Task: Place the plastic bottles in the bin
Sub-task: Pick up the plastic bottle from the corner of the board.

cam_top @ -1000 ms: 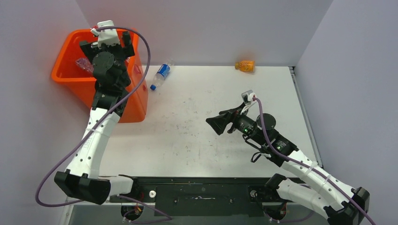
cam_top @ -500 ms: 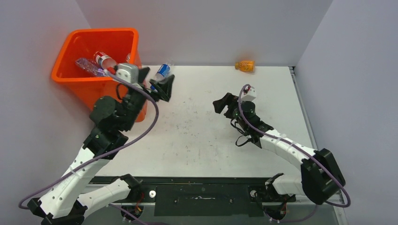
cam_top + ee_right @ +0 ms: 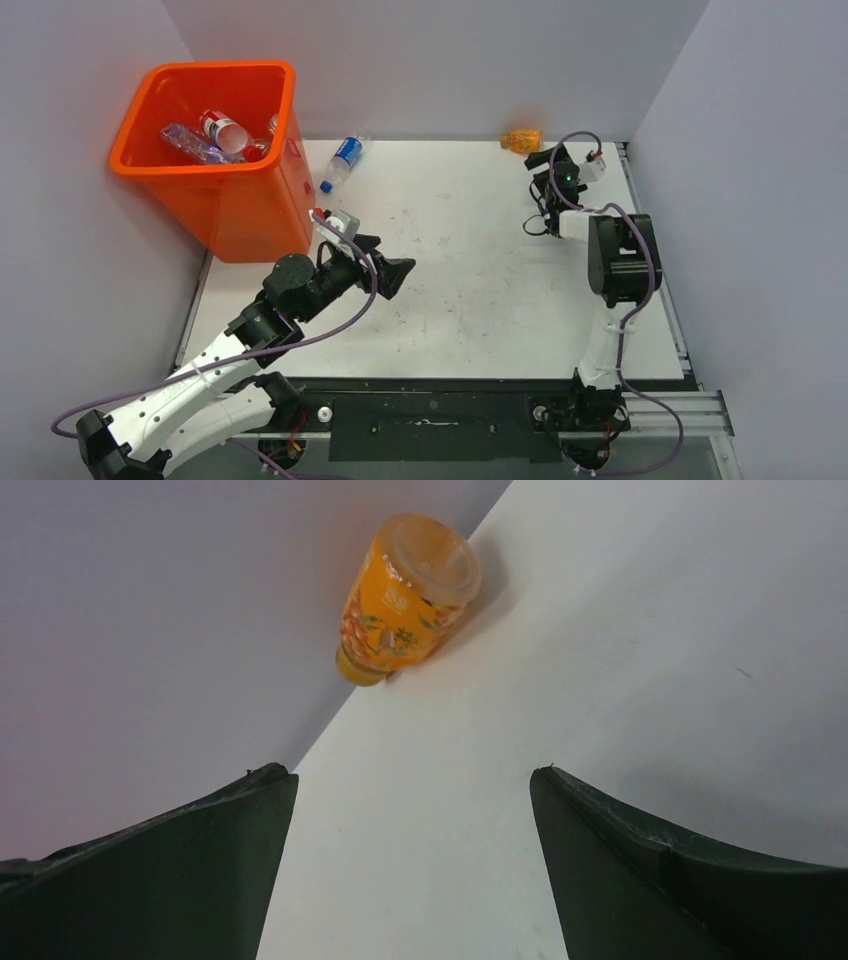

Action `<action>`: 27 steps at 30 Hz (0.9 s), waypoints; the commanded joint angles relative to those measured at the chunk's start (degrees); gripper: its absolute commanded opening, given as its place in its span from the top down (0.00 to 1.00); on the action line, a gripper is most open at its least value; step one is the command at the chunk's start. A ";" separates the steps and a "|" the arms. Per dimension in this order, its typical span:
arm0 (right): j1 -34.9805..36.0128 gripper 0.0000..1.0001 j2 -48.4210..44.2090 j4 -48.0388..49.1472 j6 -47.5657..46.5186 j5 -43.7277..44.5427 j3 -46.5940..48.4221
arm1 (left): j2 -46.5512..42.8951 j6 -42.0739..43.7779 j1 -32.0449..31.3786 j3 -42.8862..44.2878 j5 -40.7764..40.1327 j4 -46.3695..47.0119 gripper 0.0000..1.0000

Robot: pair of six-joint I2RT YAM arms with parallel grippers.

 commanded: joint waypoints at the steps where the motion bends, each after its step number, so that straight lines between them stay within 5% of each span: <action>1: 0.56 0.10 9.20 3.37 4.74 -0.73 13.12 | -0.75 -2.31 -0.57 -1.53 -1.00 7.46 0.04; 10: 0.74 0.10 26.29 -0.65 14.68 2.27 29.96 | -0.78 -1.22 -1.23 -2.64 -5.23 6.74 0.04; 19: 0.57 0.10 33.75 -1.14 20.33 7.32 36.61 | 0.74 -0.72 -1.54 -3.77 -6.43 6.74 0.04; 27: -0.63 0.04 41.62 -6.63 22.51 3.04 48.08 | 2.60 -0.68 -1.55 -3.69 -5.11 7.27 0.04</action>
